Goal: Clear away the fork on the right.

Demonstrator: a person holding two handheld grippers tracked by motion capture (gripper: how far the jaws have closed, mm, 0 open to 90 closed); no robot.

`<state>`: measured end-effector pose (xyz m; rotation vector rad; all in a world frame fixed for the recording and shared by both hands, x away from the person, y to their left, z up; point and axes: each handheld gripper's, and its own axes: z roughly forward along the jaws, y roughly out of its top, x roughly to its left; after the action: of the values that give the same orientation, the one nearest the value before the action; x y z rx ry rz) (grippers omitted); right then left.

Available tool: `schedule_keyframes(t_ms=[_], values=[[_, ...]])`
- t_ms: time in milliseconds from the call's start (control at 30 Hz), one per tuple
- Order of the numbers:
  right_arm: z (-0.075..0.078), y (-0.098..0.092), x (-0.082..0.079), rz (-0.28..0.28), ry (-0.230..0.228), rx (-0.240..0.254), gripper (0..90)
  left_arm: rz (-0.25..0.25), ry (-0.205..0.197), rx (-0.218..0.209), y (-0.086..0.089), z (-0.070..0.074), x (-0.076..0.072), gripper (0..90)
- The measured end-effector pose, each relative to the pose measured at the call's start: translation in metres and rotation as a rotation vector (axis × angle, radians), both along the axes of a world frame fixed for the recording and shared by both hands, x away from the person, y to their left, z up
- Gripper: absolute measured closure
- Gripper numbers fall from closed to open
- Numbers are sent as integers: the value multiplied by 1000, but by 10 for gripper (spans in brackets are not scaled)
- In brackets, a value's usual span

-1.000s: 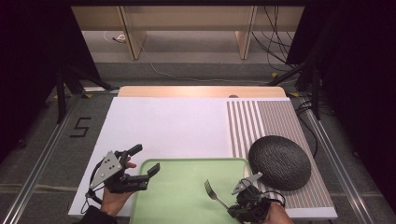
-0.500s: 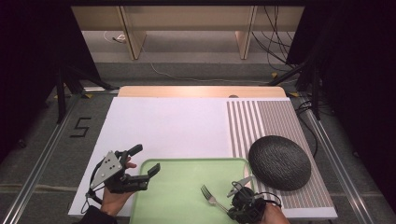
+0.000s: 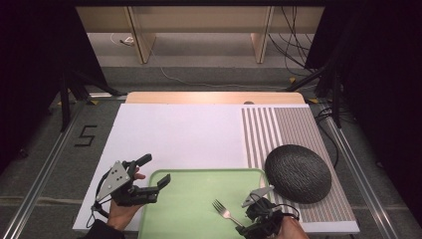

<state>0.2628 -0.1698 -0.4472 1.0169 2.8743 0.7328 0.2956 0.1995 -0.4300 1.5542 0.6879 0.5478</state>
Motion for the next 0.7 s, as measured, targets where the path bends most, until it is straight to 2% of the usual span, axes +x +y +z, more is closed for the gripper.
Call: schedule_keyframes(t_ms=[100,300,400,567,700], values=[[4,3,-3,19,-36,41,315,-1,-1,-2,0,0,0,114],[5,9,-7,47,-76,94,294,-1,0,-2,0,0,0,114],[2,15,-9,66,-63,98,262,0,0,-2,0,0,0,114],[-3,24,-12,94,-34,74,198,-1,0,-2,0,0,0,114],[-4,27,-13,105,-27,72,227,0,0,-3,0,0,0,114]])
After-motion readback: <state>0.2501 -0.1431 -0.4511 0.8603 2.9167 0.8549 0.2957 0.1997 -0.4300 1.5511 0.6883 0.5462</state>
